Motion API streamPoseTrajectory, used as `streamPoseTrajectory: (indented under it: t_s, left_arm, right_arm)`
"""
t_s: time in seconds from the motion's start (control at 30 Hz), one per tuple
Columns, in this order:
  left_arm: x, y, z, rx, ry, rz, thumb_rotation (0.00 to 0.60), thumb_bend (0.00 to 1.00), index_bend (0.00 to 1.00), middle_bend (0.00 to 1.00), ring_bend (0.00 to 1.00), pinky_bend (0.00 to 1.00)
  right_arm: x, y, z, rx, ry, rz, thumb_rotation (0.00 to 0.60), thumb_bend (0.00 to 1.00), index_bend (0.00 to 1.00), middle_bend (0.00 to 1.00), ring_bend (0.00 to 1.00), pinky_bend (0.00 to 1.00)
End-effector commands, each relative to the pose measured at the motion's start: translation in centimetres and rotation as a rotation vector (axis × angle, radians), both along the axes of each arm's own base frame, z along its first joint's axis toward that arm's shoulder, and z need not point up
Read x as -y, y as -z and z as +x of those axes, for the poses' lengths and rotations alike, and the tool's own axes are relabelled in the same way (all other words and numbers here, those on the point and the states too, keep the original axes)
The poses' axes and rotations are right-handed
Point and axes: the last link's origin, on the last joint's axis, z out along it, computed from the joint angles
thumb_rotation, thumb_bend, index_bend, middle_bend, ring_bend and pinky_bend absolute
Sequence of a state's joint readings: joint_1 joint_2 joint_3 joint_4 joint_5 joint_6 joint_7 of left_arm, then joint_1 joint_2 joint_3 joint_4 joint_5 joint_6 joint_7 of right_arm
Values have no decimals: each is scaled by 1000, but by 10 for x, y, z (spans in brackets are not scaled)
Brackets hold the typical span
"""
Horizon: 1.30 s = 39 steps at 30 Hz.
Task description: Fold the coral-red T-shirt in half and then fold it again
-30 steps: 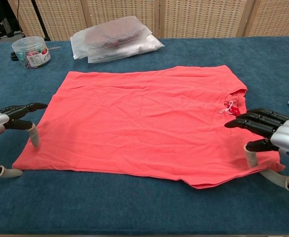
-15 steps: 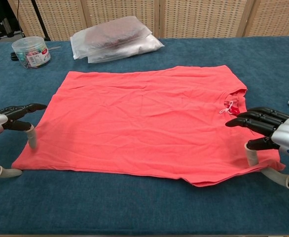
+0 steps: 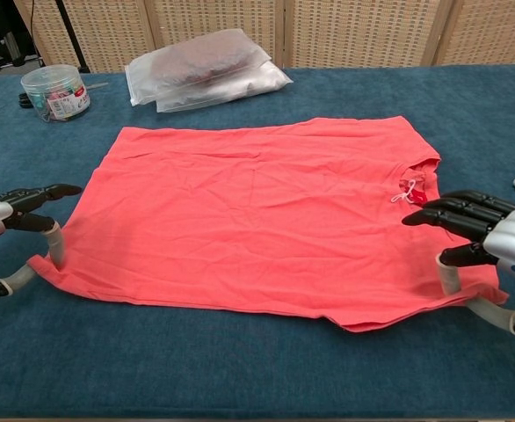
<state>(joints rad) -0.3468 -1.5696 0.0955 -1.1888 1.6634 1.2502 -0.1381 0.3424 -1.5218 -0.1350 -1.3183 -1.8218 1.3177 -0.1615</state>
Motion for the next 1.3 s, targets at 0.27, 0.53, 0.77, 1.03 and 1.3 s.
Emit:
streamPoseTrajectory:
  t_s: [0.27, 0.53, 0.77, 1.03, 1.3]
  left_arm:
    - [1, 4, 2, 7, -9, 6, 600, 579, 675, 0, 0, 0]
    - [3, 4, 2, 17, -12, 3, 600, 604, 707, 0, 0, 0]
    - [9, -5, 3, 34, 4, -20, 600, 610, 709, 0, 0, 0]
    - [17, -24, 5, 41, 36, -29, 600, 613, 713, 0, 0, 0]
    - [34, -39, 7, 59, 49, -82, 600, 615, 714, 0, 0, 0]
  right_arm:
    - [1, -2, 1, 6, 0, -4, 600, 505, 528, 107, 0, 0]
    - [0, -3, 1, 8, -2, -4, 600, 506, 528, 110, 0, 0]
    - [-3, -7, 1, 28, -12, 32, 600, 511, 544, 116, 0, 0]
    - [-12, -20, 7, 86, -62, 108, 600, 517, 558, 127, 0, 0]
    - [-28, -35, 13, 87, -136, 209, 600, 517, 562, 127, 0, 0]
